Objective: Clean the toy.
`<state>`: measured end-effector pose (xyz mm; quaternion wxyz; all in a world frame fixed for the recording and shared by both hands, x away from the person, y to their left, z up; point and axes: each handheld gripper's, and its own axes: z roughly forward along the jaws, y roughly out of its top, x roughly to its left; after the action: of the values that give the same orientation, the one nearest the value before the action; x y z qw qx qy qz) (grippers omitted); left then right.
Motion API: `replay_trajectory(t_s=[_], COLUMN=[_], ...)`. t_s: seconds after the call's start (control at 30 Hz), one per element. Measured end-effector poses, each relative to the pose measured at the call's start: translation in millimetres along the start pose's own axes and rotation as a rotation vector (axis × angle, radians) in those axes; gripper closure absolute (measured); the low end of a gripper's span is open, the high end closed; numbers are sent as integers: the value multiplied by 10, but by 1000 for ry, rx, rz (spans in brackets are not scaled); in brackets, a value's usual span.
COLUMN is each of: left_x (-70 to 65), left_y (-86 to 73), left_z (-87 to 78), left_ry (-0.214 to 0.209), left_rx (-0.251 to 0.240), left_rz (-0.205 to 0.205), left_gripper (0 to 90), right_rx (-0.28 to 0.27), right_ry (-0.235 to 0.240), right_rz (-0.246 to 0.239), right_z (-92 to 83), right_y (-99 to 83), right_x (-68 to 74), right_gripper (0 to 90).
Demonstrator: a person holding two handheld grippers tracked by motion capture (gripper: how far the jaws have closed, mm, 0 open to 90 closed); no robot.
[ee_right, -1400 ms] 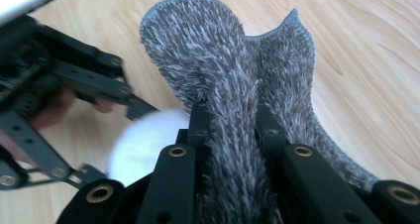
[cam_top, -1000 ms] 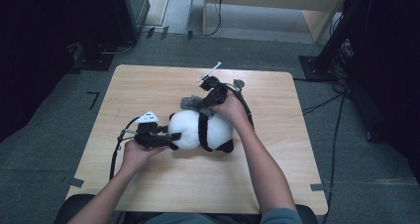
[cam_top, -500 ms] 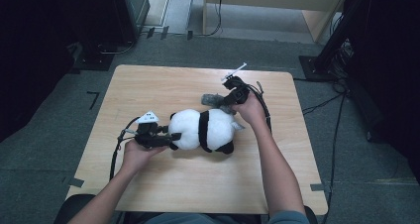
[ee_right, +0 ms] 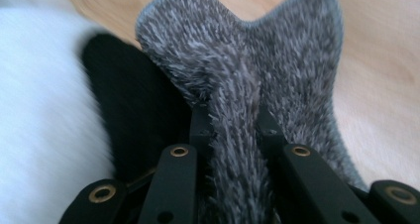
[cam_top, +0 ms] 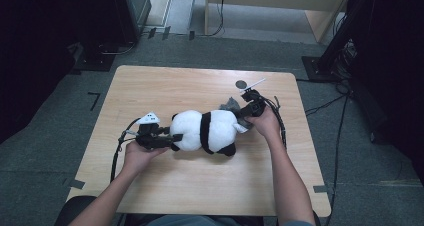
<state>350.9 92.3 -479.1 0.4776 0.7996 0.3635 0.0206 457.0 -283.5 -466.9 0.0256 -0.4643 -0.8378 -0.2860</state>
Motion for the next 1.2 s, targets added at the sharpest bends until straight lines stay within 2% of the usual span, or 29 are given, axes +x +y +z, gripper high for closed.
replay_trajectory(t_s=[0.07, 0.1, 0.17, 0.33, 0.43, 0.57, 0.77, 1.0, 1.07, 1.1, 1.13, 1.2], left_x=[-1, -1, 5, 6, 4, 5, 7, 11, 12, 14, 14, 18], left_y=[-2, -2, -5, -10, -10, -10, -9, -9, -9, -10, -10, -11], left_z=[0, 0, -2, -1, -2, -2, -3, -2, -3, -2, -2, -1], left_ry=[0, 0, -4, -12, -12, -13, -15, -24, -25, -25, -25, -23], left_rx=[-1, -1, 0, -2, -3, -4, -4, -8, -9, -10, -10, -11], left_rz=[-1, -1, -5, -9, -8, -9, -7, -13, -12, -10, -10, -6], left_gripper=[482, 482, 482, 481, 480, 479, 470, 438, 426, 418, 414, 403], right_rx=[11, -2, -16, -127, -180, -238, -261, -234, -229, -214, -214, -192], right_ry=[-13, -20, -23, -50, -63, -58, -44, -29, -21, -3, -3, 21], right_rz=[10, 2, 22, 18, 3, -57, -156, -254, -260, -281, -281, -306], right_z=[3, -6, -52, -317, -496, -681, -769, -631, -608, -528, -528, -430], right_y=[-43, -65, -83, -65, -16, 74, 256, 458, 473, 511, 511, 547], right_x=[-26, -36, -44, 24, 126, 364, 791, 1255, 1293, 1409, 1409, 1556], right_gripper=[769, 769, 769, 770, 770, 769, 766, 767, 767, 767, 767, 767])
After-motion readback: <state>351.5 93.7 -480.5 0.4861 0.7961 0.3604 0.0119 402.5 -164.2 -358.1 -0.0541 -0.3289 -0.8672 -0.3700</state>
